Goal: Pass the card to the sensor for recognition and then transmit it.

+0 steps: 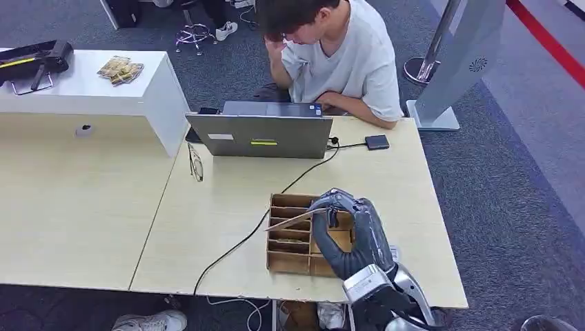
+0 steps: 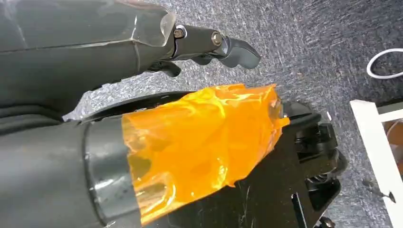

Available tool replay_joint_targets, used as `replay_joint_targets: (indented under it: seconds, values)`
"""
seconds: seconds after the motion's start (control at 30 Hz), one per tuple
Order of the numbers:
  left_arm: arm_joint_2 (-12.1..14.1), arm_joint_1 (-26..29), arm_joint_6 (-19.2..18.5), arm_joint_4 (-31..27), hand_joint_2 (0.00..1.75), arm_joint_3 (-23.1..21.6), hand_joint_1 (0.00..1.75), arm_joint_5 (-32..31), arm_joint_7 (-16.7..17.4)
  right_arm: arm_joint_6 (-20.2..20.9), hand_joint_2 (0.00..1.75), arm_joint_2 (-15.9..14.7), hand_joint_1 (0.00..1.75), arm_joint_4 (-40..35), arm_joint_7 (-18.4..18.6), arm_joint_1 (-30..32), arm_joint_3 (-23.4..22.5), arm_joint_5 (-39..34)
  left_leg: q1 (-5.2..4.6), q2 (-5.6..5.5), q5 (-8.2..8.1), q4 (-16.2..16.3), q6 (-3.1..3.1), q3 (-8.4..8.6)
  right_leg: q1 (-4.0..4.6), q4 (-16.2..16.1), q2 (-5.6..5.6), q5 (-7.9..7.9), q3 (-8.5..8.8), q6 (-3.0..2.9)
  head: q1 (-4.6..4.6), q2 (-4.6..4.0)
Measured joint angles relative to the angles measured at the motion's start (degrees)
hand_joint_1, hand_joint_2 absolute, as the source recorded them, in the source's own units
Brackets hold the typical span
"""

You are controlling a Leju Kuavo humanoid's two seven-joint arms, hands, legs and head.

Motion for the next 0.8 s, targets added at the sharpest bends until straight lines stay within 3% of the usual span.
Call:
replay_joint_targets:
  seconds: [0.3,0.5,0.8]
  values:
    - [0.0,0.1,0.5,0.0,0.0,0.0,0.0,1.4,-0.1,9.1,1.75,-3.5,1.75,2.8,0.7,1.6,-1.2,-11.2,-0.01,-0.02,0.0,0.0,0.0,0.0,0.0,0.0,-0.01,0.0,0.01,0.0,0.02,0.0]
    - [0.1,0.2,0.6,0.0,0.0,0.1,0.0,2.1,-0.1,11.6,1.75,-6.3,1.75,5.5,0.5,4.6,-3.4,-13.7,-0.01,-0.02,-0.02,0.0,0.01,-0.02,0.0,0.0,-0.01,-0.01,-0.01,0.01,0.0,0.0]
    - [0.1,0.2,0.6,0.0,0.0,0.1,0.0,2.5,-0.1,13.1,1.75,-7.7,1.75,7.3,-0.1,8.3,-5.7,-15.1,0.0,-0.01,-0.06,0.0,-0.04,-0.02,0.0,0.0,-0.01,-0.02,-0.03,0.01,0.0,0.0]
